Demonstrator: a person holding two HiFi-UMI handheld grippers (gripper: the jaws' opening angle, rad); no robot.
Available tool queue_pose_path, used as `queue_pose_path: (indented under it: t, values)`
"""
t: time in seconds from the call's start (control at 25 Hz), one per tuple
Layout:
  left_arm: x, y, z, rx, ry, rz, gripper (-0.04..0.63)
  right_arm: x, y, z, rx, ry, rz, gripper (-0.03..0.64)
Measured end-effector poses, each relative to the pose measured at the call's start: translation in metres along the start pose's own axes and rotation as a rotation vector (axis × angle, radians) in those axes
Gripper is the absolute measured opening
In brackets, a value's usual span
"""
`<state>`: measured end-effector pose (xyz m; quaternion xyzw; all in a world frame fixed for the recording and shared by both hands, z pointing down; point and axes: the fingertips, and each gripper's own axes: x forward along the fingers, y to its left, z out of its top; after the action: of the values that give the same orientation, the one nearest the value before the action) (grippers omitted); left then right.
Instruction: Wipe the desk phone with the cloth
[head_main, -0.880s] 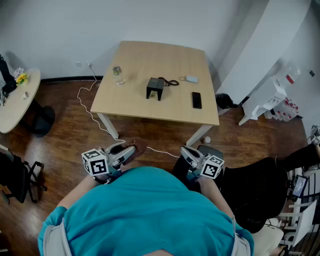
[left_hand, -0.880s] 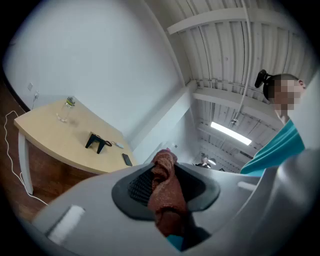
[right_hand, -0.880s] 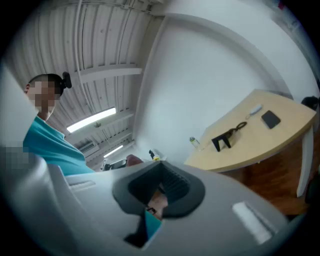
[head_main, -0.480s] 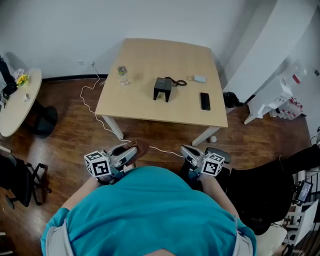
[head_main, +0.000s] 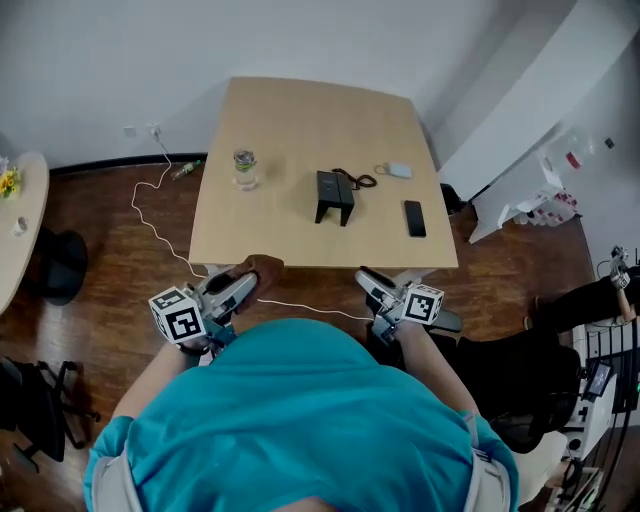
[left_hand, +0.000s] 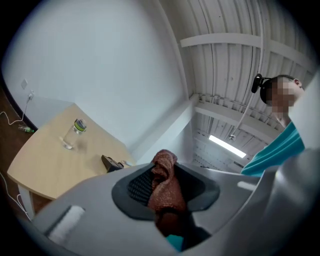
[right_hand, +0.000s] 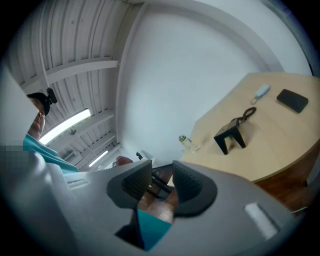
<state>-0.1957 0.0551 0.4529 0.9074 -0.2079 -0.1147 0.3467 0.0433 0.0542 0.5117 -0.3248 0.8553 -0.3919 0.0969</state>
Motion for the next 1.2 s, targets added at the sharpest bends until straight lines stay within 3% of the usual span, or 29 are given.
queue_pose_path:
  t: [0.24,0.4,0.44,0.68,0.84,1.12,1.2]
  values:
    - [0.013,0.051,0.014,-0.049,0.0,0.047,0.124,0.028,-0.064,0.017,0.153,0.025,-0.056,0.19]
    - [0.044,0.072,0.021,-0.045,0.013,0.104,0.124,0.025,-0.164,0.05,0.226,0.024,-0.194,0.215]
    - [0.054,0.076,0.023,-0.036,0.013,0.121,0.124,0.03,-0.186,0.061,0.242,0.023,-0.194,0.22]
    - [0.111,0.088,0.035,-0.06,-0.061,0.266,0.124,0.08,-0.281,0.095,0.27,0.149,-0.078,0.255]
    - [0.144,0.083,0.028,-0.033,0.012,0.314,0.124,0.126,-0.318,0.102,0.292,0.238,-0.017,0.27]
    - [0.139,0.114,0.033,-0.089,0.07,0.343,0.124,0.17,-0.349,0.091,0.533,0.179,0.023,0.279]
    - [0.134,0.127,0.036,-0.109,0.094,0.331,0.124,0.168,-0.356,0.087,0.608,0.135,0.025,0.235]
